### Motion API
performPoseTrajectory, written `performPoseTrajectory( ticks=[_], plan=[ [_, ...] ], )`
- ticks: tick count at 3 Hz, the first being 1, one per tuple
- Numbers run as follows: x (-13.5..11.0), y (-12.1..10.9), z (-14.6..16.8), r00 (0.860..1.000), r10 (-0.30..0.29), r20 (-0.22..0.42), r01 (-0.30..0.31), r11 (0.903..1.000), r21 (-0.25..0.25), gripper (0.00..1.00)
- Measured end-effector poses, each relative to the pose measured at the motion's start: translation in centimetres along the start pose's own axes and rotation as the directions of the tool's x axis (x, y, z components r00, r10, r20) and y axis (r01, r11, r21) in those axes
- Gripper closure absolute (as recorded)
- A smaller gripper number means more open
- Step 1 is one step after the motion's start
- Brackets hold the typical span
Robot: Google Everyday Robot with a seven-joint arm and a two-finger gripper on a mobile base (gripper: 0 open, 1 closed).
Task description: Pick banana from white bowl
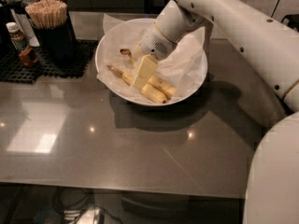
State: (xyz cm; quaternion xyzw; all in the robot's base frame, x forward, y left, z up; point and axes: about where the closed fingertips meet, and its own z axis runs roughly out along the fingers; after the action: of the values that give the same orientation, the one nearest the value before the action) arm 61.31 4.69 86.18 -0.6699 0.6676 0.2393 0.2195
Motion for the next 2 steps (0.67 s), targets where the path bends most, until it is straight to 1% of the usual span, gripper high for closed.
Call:
performPoseTrajectory(
  ticks=[1, 2],
  plan=[
    [-0.55, 0.80, -1.53, 0.999, 0.031, 0.023, -0.033, 0.9951, 0.093, 0.01],
    [-0.85, -0.18, -1.66, 0.999, 0.032, 0.028, -0.035, 0.9946, 0.098, 0.00]
  ],
)
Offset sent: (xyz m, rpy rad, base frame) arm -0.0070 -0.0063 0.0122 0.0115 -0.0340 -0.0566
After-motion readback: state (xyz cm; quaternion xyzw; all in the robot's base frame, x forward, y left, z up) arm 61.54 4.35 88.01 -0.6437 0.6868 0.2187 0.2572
